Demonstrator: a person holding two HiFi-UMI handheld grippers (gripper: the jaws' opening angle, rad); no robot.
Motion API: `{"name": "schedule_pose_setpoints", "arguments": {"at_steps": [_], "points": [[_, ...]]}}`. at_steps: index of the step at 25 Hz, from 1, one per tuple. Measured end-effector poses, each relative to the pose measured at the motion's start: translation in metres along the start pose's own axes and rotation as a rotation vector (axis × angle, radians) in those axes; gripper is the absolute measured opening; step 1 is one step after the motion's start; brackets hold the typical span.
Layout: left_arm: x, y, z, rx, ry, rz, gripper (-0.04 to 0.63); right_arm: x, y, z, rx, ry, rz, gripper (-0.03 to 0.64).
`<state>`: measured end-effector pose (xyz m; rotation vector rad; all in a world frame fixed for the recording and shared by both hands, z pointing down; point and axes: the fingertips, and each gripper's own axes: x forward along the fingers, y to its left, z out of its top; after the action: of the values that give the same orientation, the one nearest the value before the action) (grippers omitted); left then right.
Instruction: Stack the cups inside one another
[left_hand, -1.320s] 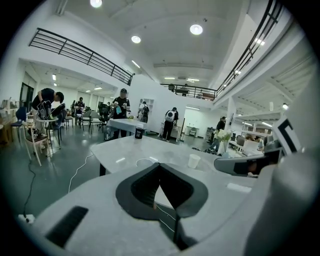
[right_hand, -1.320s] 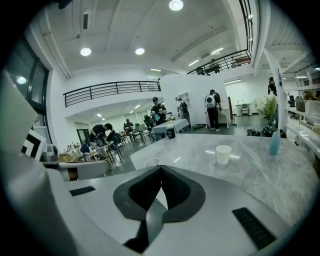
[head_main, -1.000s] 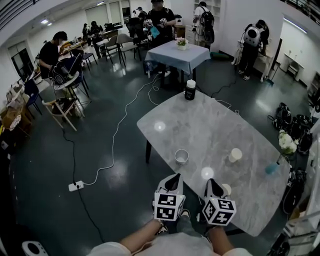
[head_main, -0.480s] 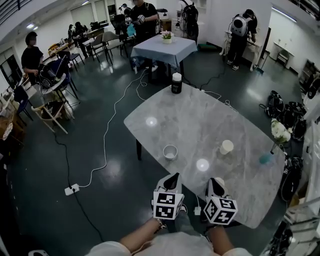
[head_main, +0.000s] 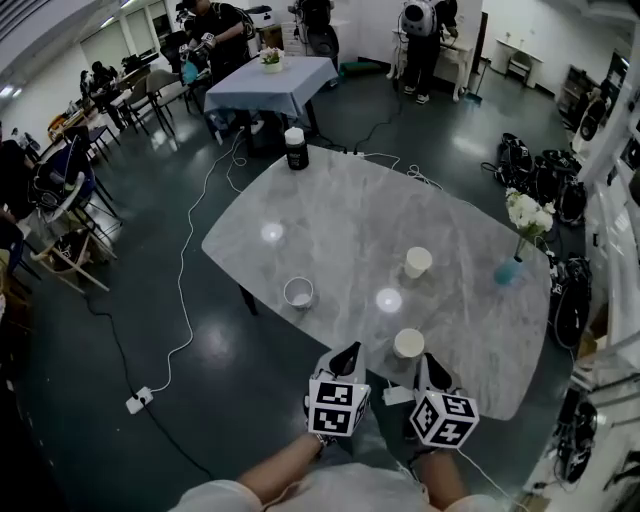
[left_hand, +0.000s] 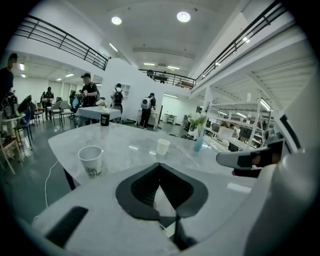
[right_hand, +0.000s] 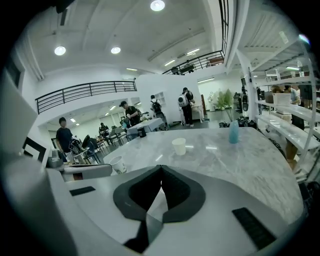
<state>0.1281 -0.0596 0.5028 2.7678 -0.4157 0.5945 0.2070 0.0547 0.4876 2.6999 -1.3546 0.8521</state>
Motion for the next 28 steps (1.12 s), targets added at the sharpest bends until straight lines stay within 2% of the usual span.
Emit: {"name": "schedule_pose_setpoints", "arguments": {"at_steps": [7,14,28], "points": [[0.015,-0.027,-0.035,0.017,0.089,-0.057,-0.005,-0.01,-0.022,-0.038,0.067,0.05,-0.049,0.008],[0.036,-0.035,-0.076,0.0,0.157,-0.063,-0.005,0.002,-0.029,-0.069,0.109,0.067,-0.03,0.008],[0.06,-0.028,-0.098,-0.036,0.176,-0.021,-0.005,0.028,-0.037,-0.09,0.098,0.105,-0.015,0.011]]}}
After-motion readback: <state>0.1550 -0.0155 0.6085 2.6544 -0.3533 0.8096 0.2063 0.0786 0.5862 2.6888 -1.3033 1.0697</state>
